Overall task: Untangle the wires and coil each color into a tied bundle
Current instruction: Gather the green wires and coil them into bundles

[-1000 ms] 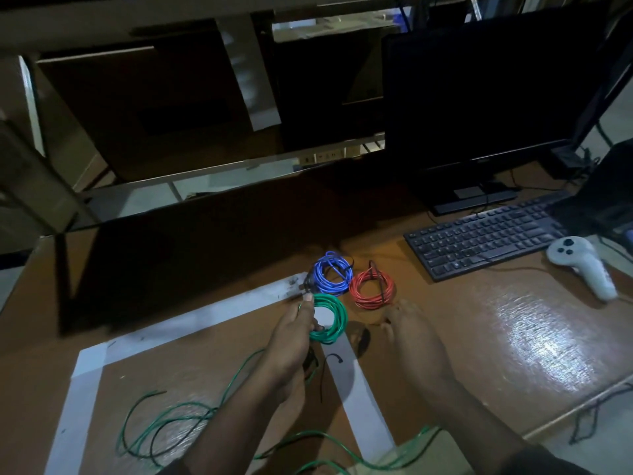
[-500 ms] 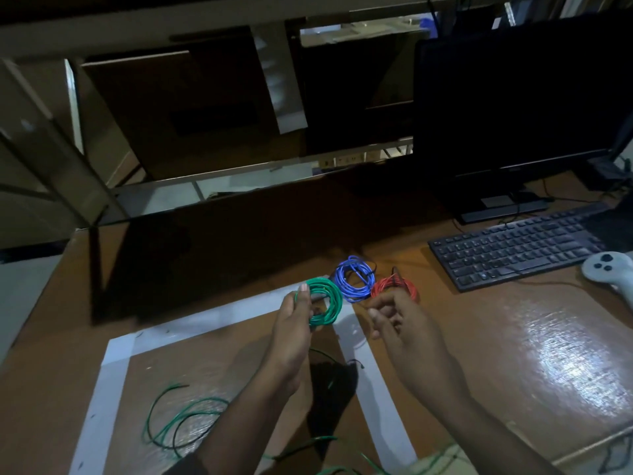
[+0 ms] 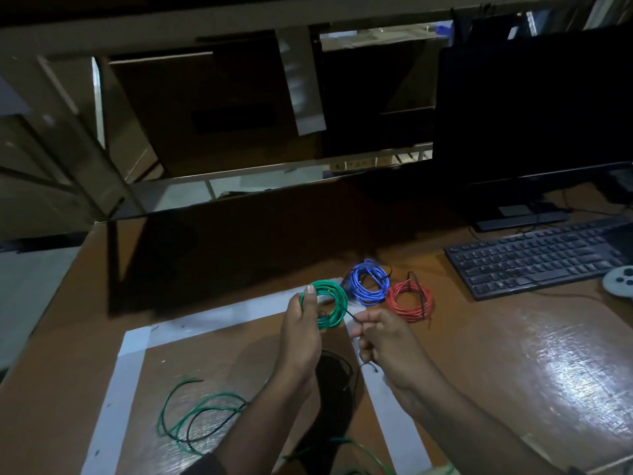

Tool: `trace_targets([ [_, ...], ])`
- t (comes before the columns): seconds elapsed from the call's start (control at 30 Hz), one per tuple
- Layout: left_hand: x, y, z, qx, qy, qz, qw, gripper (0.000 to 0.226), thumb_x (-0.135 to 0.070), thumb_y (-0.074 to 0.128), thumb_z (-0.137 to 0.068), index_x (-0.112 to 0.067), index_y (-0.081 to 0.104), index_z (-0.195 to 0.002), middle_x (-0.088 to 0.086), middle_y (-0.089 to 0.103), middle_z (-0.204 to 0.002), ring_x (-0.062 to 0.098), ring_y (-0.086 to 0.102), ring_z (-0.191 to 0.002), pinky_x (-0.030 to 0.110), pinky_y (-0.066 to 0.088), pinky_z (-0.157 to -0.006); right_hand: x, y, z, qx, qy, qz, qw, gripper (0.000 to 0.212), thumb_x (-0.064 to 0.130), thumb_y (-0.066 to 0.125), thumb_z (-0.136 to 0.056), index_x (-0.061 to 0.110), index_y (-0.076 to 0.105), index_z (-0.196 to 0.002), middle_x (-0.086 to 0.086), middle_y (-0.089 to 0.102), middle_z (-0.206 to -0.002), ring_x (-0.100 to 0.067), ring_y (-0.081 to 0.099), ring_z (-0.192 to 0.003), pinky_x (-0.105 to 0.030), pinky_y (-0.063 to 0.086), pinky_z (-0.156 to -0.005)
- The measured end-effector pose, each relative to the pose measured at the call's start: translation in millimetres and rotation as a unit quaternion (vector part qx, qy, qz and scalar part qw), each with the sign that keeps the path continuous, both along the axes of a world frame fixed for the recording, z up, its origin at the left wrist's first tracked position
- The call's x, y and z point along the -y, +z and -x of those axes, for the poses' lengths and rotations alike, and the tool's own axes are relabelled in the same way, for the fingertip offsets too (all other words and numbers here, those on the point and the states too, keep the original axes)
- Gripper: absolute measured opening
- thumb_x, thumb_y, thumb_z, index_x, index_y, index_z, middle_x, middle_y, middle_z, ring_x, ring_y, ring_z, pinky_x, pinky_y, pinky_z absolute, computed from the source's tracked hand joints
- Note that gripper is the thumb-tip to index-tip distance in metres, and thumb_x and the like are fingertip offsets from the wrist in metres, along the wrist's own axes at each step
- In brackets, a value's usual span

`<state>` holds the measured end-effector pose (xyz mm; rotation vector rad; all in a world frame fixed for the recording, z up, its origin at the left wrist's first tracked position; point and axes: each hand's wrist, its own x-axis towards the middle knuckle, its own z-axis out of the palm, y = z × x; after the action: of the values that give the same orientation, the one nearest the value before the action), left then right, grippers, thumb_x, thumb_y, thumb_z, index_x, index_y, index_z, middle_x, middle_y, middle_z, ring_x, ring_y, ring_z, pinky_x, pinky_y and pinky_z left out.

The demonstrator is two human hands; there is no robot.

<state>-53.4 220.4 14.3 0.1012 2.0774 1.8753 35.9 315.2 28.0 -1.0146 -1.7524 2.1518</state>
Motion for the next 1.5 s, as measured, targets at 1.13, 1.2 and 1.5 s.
trace_targets([
  [1.13, 3, 11, 2, -0.076, 0.040, -0.053, 0.995, 0.051, -0.067, 0.039, -0.092, -0.024, 0.064, -0.104, 0.002, 0.074, -0.102, 0.017, 0.070, -0.098, 0.048, 0.057, -0.092, 28, 31, 7, -0.019, -0.018, 0.238, 0.971, 0.008, -0.010, 0.064, -0.091, -0.004, 0.068, -0.096, -0.010, 0.058, -0.064, -0.010, 0.054, -0.050, -0.018, 0.050, -0.045],
  [1.2, 3, 11, -1, -0.076, 0.029, -0.060, 0.995, 0.052, -0.068, 0.040, -0.094, -0.024, 0.065, -0.104, 0.002, 0.075, -0.102, 0.017, 0.071, -0.098, 0.047, 0.057, -0.091, 27, 31, 11, -0.028, -0.027, 0.242, 0.970, 0.008, -0.010, 0.064, -0.090, -0.003, 0.066, -0.091, -0.010, 0.060, -0.063, -0.011, 0.055, -0.047, -0.019, 0.050, -0.045],
  [1.5, -1, 30, -22, -0.027, 0.049, -0.137, 0.989, 0.053, -0.059, 0.039, -0.100, -0.017, 0.070, -0.098, -0.005, 0.076, -0.083, 0.005, 0.072, -0.079, 0.016, 0.053, -0.067, 33, 36, 21, -0.118, -0.147, 0.243, 0.951, 0.020, -0.008, 0.070, -0.087, 0.003, 0.054, -0.091, -0.014, 0.061, -0.074, -0.015, 0.058, -0.053, -0.019, 0.056, -0.050],
])
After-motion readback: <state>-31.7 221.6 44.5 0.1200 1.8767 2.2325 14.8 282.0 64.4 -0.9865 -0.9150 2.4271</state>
